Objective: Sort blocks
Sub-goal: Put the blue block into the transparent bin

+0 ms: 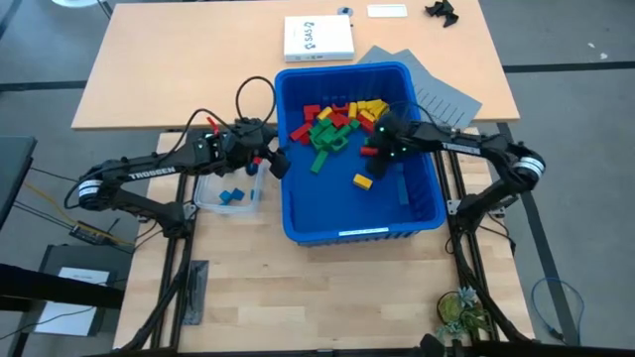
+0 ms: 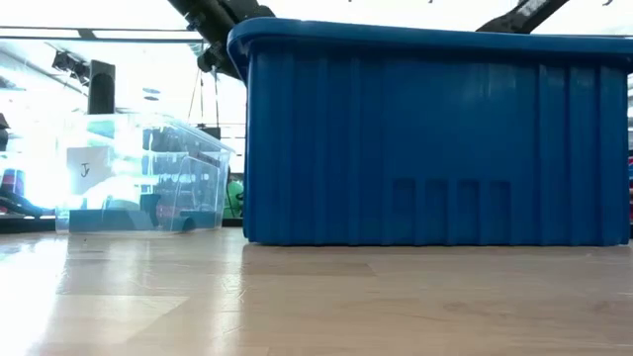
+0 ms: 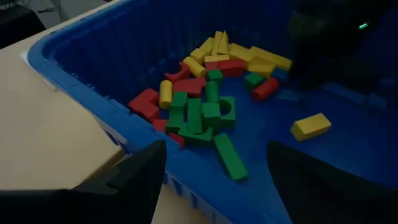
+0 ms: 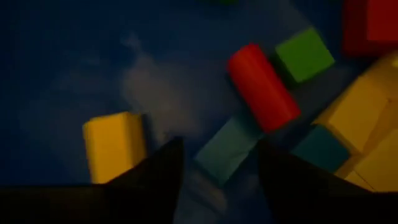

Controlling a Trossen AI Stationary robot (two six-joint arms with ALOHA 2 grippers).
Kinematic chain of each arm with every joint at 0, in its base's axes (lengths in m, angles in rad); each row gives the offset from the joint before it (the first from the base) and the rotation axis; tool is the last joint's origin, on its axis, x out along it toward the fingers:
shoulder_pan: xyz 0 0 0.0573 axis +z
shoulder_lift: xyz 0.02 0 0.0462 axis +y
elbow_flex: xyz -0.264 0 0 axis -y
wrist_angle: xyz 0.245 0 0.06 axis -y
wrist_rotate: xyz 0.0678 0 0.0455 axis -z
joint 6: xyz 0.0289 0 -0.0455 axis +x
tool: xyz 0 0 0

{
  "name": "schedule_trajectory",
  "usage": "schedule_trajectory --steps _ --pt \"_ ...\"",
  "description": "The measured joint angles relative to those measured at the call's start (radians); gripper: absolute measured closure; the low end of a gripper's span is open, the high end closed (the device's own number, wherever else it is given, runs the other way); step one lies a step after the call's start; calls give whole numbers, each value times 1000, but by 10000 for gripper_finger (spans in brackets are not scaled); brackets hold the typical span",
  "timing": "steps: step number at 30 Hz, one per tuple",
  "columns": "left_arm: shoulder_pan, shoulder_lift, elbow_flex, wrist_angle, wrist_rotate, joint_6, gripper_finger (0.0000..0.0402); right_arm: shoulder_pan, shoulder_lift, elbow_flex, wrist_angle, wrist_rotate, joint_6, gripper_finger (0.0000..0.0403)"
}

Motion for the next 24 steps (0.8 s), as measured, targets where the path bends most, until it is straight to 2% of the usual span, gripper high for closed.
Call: schedule_trajectory --steps 5,10,14,18,24 --pt "1 0 0 -2 13 7 115 5 86 2 -7 20 168 142" --pt "0 0 0 -1 17 25 115 9 136 1 -14 27 263 120" --pt "0 0 0 0 17 64 115 16 154 1 -6 83 289 126" --pt "0 0 0 0 18 65 115 29 175 1 8 95 299 141" --pt "0 0 0 0 23 65 115 49 192 3 6 119 284 198"
